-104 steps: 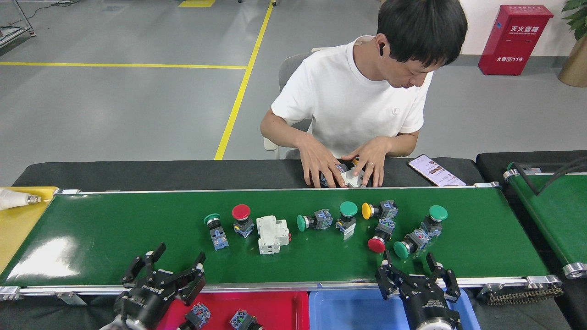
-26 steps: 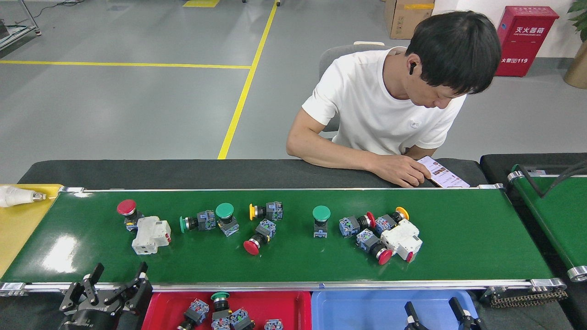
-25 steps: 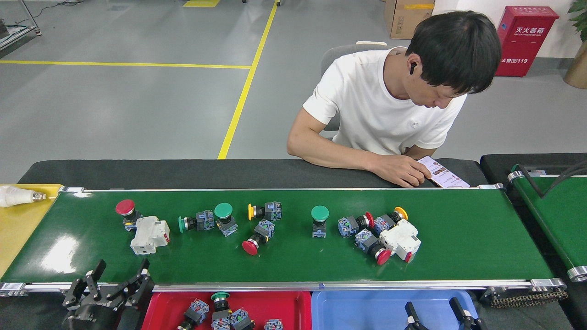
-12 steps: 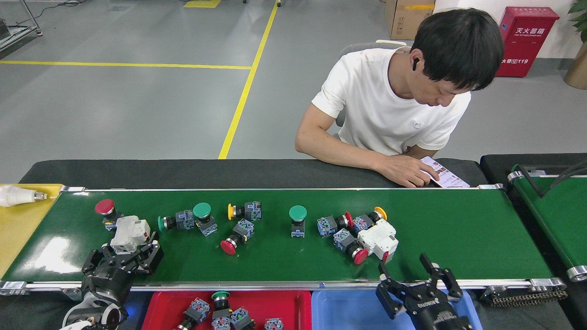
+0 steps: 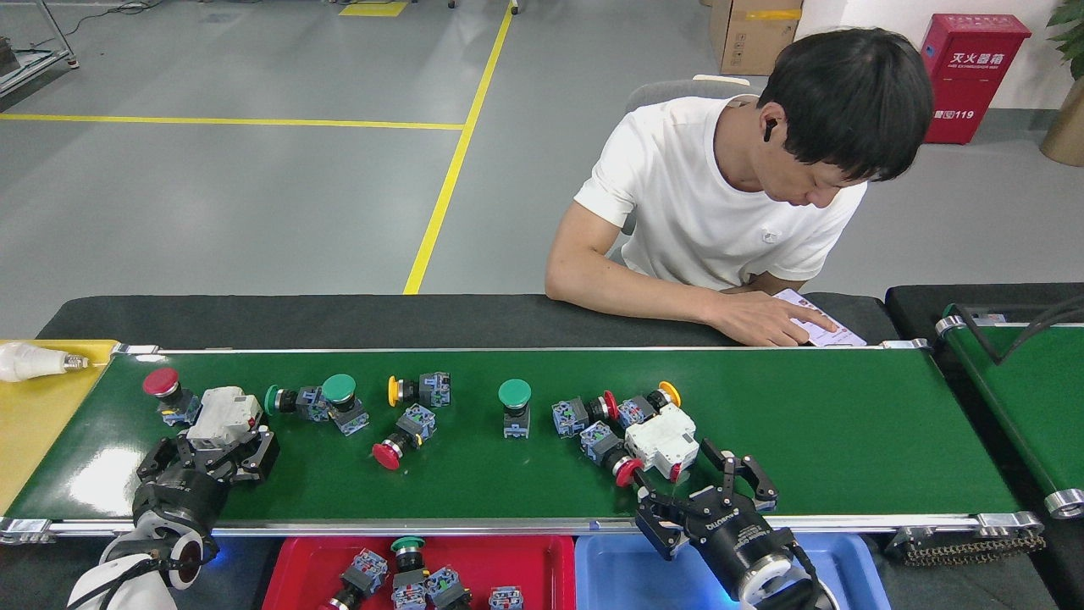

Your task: Pick switch part from conveyor to tray

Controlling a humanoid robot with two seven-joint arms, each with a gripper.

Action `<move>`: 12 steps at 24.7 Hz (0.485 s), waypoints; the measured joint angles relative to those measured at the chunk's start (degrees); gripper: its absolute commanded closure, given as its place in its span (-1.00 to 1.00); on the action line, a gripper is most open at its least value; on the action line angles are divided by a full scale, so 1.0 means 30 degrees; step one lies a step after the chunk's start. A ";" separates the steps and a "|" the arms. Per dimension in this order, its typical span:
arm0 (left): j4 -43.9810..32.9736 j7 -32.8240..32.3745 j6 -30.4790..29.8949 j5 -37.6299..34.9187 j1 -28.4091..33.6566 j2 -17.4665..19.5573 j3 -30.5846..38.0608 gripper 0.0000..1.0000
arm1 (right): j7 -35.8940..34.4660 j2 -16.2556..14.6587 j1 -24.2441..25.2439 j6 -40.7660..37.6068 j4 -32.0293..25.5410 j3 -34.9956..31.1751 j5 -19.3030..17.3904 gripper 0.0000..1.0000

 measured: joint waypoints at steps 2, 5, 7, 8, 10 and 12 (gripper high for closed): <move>-0.1068 0.0001 -0.0097 0.0342 0.0514 -0.0089 -0.0036 0.85 | 0.0025 0.0043 -0.0143 0.0052 0.0173 0.0161 0.0002 -0.05; -0.4051 0.0073 -0.0272 0.1305 0.2737 -0.0111 -0.0034 0.86 | 0.0122 0.0021 -0.0191 0.0148 0.0193 0.0547 0.0000 0.43; -0.6261 -0.0059 -0.0376 0.1709 0.4550 -0.0114 0.0034 0.86 | 0.0010 -0.0054 -0.0196 0.0056 0.0195 0.0658 -0.0018 0.56; -0.7510 -0.0094 -0.0405 0.1799 0.5555 -0.0121 0.0071 0.86 | -0.0018 -0.0063 -0.0197 -0.0140 0.0195 0.0677 -0.0033 0.56; -0.9629 -0.0144 -0.0428 0.2005 0.7300 -0.0174 0.0191 0.86 | -0.0044 -0.0114 -0.0195 -0.0505 0.0193 0.0689 -0.0043 0.56; -1.1562 -0.0163 -0.0445 0.2330 0.9031 -0.0268 0.0235 0.86 | -0.0050 -0.0114 -0.0173 -0.0841 0.0088 0.0692 -0.0062 0.56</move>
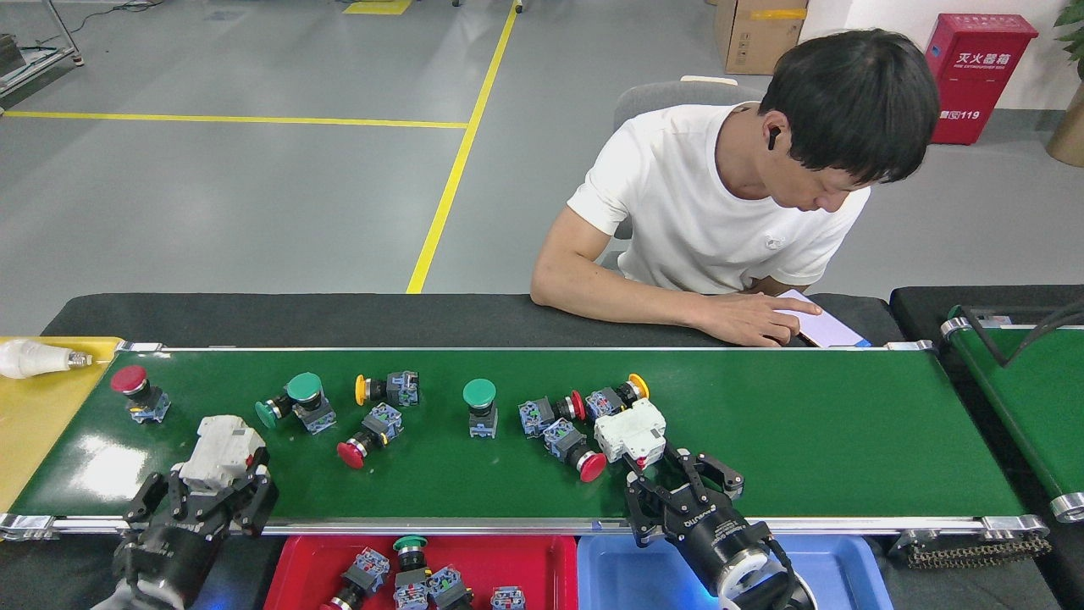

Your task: Pick switch part from conveyor to tray

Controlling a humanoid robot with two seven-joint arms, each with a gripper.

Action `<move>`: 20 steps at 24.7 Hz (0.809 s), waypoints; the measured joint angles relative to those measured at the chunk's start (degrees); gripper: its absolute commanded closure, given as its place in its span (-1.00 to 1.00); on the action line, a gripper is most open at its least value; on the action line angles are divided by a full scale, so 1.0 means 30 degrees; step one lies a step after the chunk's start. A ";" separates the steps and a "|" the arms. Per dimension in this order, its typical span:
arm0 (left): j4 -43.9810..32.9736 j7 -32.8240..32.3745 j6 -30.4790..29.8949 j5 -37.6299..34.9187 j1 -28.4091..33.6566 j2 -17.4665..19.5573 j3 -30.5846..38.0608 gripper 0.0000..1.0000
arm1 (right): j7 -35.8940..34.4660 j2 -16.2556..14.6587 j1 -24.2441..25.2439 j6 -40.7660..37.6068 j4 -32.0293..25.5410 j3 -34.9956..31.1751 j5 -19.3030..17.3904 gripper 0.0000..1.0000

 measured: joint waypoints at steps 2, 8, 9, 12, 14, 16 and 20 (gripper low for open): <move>-0.1948 -0.0022 -0.0046 0.0188 0.1822 -0.0159 0.0001 0.86 | -0.0008 -0.0011 0.0192 -0.0379 -0.0637 -0.0019 -0.0126 0.56; -0.4850 -0.0045 -0.0064 0.0201 0.4964 -0.1459 -0.0247 0.87 | -0.0047 -0.2143 0.2998 -0.2624 -0.4335 -0.0542 -0.1950 0.54; -0.4881 -0.0048 -0.0060 0.0201 0.5027 -0.1476 -0.0256 0.87 | -0.0047 -0.2677 0.3766 -0.3165 -0.5195 -0.0706 -0.2399 0.54; -0.4922 -0.0051 -0.0049 0.0201 0.5045 -0.1475 -0.0256 0.87 | -0.0058 -0.3802 0.5896 -0.4871 -0.6958 -0.1939 -0.3262 0.54; -0.4926 -0.0052 -0.0040 0.0201 0.5048 -0.1473 -0.0254 0.87 | -0.0071 -0.3923 0.6916 -0.6281 -0.7138 -0.3268 -0.3358 0.53; -0.4928 -0.0056 -0.0010 0.0201 0.5048 -0.1473 -0.0254 0.87 | -0.0305 -0.3923 0.7710 -0.8283 -0.7188 -0.4652 -0.3416 0.52; -0.4929 -0.0063 0.0019 0.0201 0.5048 -0.1430 -0.0259 0.87 | -0.0493 -0.3866 0.9502 -1.0275 -0.7213 -0.6451 -0.3430 0.46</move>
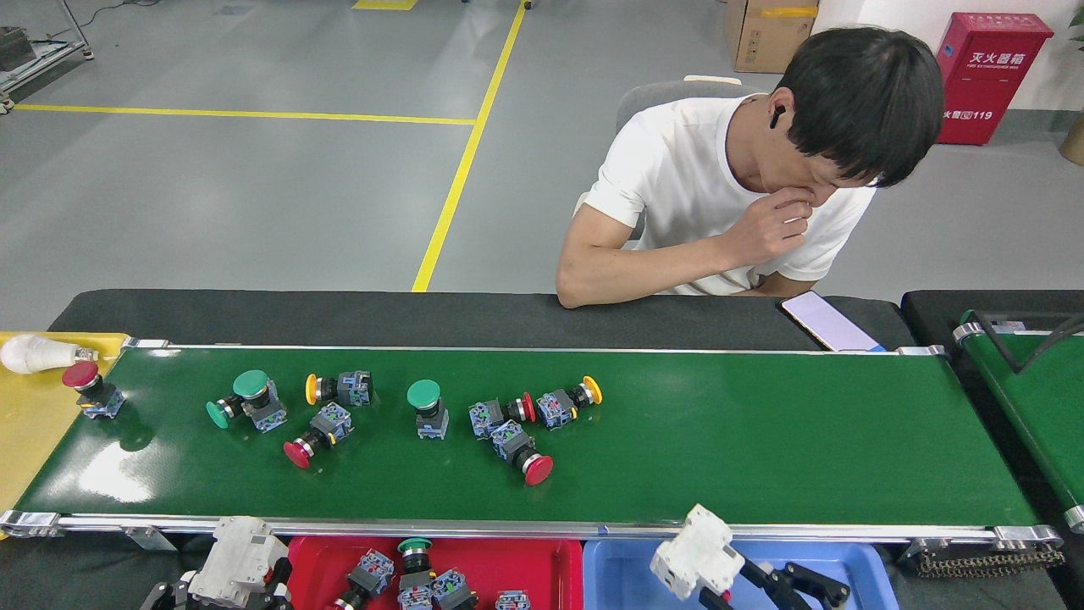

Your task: Pick switch part from conveyor to tray

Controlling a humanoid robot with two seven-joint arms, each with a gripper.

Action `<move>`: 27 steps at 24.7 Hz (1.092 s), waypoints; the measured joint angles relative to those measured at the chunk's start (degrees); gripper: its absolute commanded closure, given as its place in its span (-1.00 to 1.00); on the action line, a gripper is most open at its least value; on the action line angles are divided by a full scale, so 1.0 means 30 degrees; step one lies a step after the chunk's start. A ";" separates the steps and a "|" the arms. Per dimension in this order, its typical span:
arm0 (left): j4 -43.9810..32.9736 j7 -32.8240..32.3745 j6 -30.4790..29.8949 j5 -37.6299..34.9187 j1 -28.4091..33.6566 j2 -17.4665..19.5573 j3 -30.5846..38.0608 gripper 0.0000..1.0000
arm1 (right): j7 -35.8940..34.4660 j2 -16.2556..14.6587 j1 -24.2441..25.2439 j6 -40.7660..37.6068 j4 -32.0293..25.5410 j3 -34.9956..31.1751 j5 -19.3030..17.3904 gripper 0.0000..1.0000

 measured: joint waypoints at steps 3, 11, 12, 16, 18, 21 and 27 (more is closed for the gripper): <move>-0.0002 -0.0055 -0.0227 0.0000 -0.0008 0.0114 -0.0002 0.87 | -0.0057 0.0259 0.0982 -0.0276 0.0000 -0.0297 -0.0002 -0.32; -0.0020 0.0165 -0.5039 -0.0002 -0.2413 0.0455 -0.0297 0.86 | 0.0437 0.1520 0.1070 -0.0278 0.0103 -0.1305 -0.0057 -1.00; -0.0019 0.0192 -0.5985 -0.0003 -0.2726 0.0457 -0.0358 0.86 | 0.0496 0.1667 0.1057 -0.0277 0.0103 -0.1585 -0.0060 -1.00; -0.0016 0.0136 -0.7410 -0.0895 -0.4356 0.0464 -0.1982 0.84 | 0.0680 0.3590 -0.0493 -0.0278 0.0137 -0.3379 -0.0056 -0.99; 0.0005 0.0090 -0.7629 -0.1872 -0.5386 0.0460 -0.4272 0.82 | 0.0922 0.3990 -0.1733 -0.0049 0.0300 -0.3539 0.0003 -0.99; 0.0739 -0.0207 -0.7743 -0.3555 -0.7093 0.0051 -0.8028 0.81 | 0.1113 0.3998 -0.2948 0.3196 0.0749 -0.3560 0.0260 -0.99; 0.3927 -0.0788 -0.7746 -0.7642 -0.8485 -0.3495 -1.1152 0.81 | 0.1194 0.4175 -0.3250 0.8350 0.0983 -0.3046 0.1223 -1.00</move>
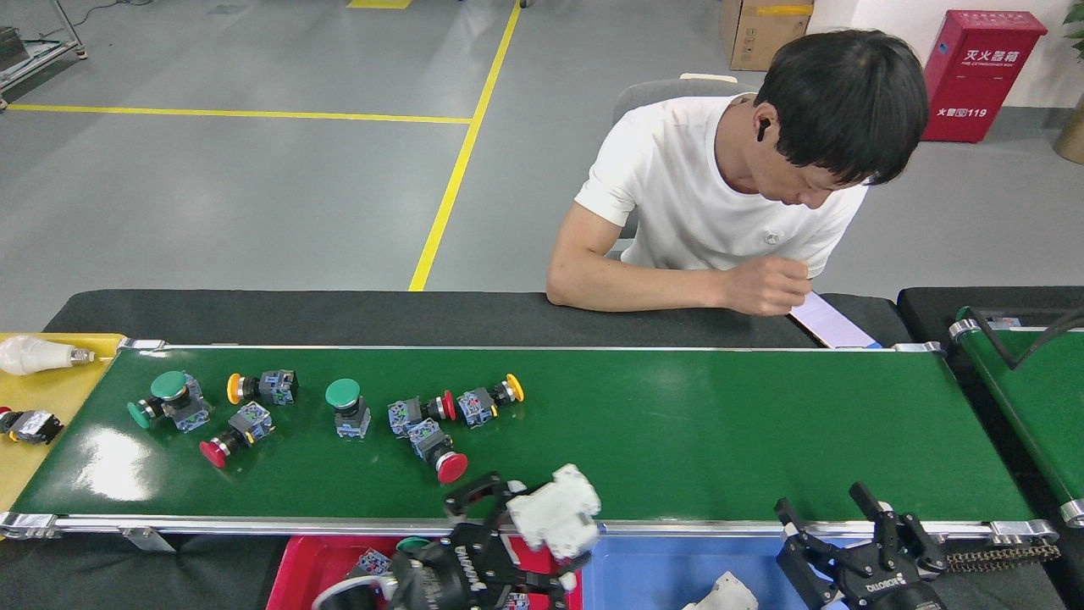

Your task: Pick switch part from conveyor to tray

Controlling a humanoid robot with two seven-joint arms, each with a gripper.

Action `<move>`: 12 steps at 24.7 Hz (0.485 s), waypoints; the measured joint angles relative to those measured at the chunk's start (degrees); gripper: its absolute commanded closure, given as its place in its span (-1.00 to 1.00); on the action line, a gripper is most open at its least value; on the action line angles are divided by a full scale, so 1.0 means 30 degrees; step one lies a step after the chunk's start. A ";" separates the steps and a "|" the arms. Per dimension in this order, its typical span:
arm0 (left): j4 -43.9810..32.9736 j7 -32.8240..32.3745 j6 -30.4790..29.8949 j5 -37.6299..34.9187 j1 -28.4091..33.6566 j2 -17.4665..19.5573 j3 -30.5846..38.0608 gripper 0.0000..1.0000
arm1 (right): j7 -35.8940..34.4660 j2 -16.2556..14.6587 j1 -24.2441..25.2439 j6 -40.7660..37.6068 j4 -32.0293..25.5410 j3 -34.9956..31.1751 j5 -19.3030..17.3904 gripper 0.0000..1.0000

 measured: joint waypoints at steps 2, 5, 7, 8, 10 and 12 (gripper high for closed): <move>0.0796 -0.0043 -0.0001 -0.1023 -0.0003 -0.0331 -0.0591 0.69 | -0.0233 0.0000 0.0184 0.0487 0.0011 -0.0065 0.0005 -1.00; 0.1696 -0.0071 -0.0004 -0.1896 -0.0017 -0.0329 -0.2054 -0.15 | -0.0634 0.0000 0.0684 0.0779 0.0171 -0.0591 0.0002 -1.00; 0.1908 -0.0113 0.0012 -0.2011 -0.0017 -0.0328 -0.2484 -1.00 | -0.0870 -0.0001 0.0948 0.0816 0.0225 -0.1145 -0.0030 -1.00; 0.1909 -0.0122 0.0133 -0.2012 -0.0009 -0.0312 -0.2516 -1.00 | -0.1001 -0.0001 0.0952 0.0819 0.0226 -0.1488 -0.0062 -1.00; 0.1833 -0.0126 0.0288 -0.1962 0.0039 -0.0302 -0.2436 -1.00 | -0.1212 -0.0022 0.0951 0.0875 0.0231 -0.2331 -0.0111 -1.00; 0.1349 -0.0127 0.0319 -0.1149 0.0193 -0.0301 -0.2002 -1.00 | -0.1386 -0.0027 0.0952 0.0926 0.0287 -0.2734 -0.0189 -1.00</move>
